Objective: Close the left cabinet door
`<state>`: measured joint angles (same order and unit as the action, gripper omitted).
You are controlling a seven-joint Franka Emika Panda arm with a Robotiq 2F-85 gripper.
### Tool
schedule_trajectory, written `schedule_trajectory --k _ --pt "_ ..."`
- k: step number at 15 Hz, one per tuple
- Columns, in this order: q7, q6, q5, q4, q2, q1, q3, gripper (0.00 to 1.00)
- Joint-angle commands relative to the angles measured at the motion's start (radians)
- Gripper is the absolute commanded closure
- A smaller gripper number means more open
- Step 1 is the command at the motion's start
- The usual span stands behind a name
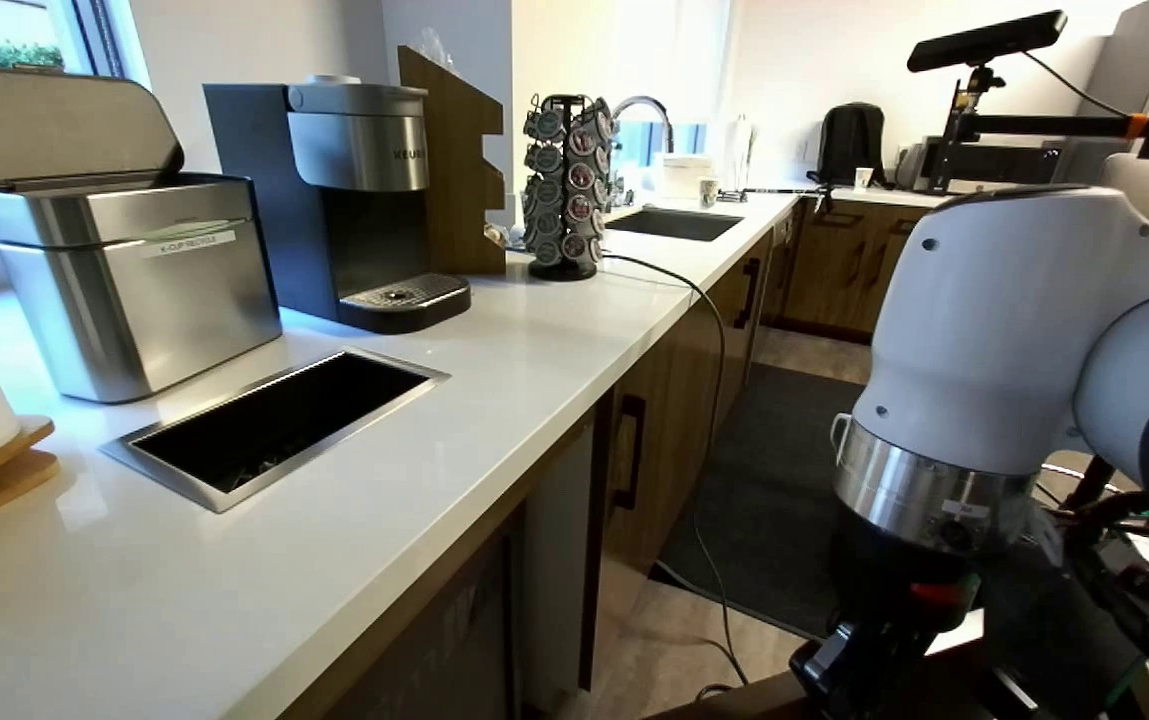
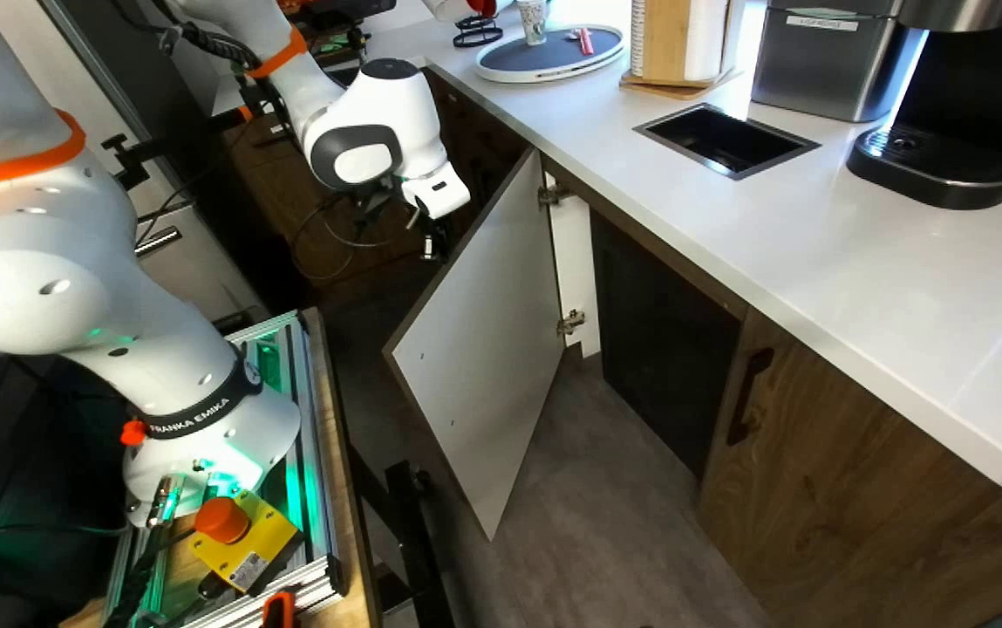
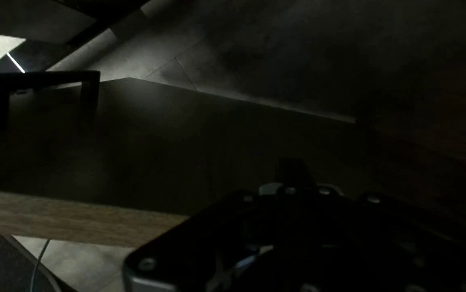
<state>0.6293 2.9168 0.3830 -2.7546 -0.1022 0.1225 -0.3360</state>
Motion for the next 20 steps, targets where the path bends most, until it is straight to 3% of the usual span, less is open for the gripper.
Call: schedule_trajectory --k 1,8,11,15,17,18,20 --pt "-0.040 0.108 -0.101 0.000 -0.054 0.048 0.096 1.00" --pt "-0.275 0.288 -0.192 0.001 -0.096 0.019 0.222 1.00" --pt "-0.383 0.363 -0.199 0.001 -0.112 -0.089 0.161 1.00" --pt "-0.494 0.534 -0.325 0.027 -0.166 -0.199 0.153 1.00" --pt "-0.537 0.633 -0.405 0.048 -0.210 -0.235 0.166 1.00" --pt "-0.485 0.559 -0.348 0.015 -0.154 -0.168 0.190 0.99" --pt "-0.507 0.605 -0.389 0.033 -0.182 -0.200 0.194 0.99"
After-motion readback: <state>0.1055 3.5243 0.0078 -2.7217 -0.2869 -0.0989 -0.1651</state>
